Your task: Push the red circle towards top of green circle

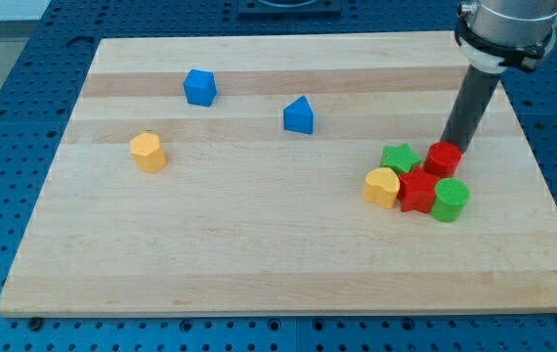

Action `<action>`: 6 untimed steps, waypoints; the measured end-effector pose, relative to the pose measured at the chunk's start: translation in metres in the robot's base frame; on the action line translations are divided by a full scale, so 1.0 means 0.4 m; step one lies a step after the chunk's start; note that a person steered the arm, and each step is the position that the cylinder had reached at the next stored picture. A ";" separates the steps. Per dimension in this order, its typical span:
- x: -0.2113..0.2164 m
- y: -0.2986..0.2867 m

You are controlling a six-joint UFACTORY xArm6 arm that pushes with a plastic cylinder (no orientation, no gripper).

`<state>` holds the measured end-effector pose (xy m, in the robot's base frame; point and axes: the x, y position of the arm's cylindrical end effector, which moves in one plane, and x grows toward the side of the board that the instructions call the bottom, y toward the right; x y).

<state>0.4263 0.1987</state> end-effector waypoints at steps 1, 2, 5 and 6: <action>-0.046 0.000; -0.179 -0.016; -0.162 -0.266; -0.168 -0.110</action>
<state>0.3590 0.1546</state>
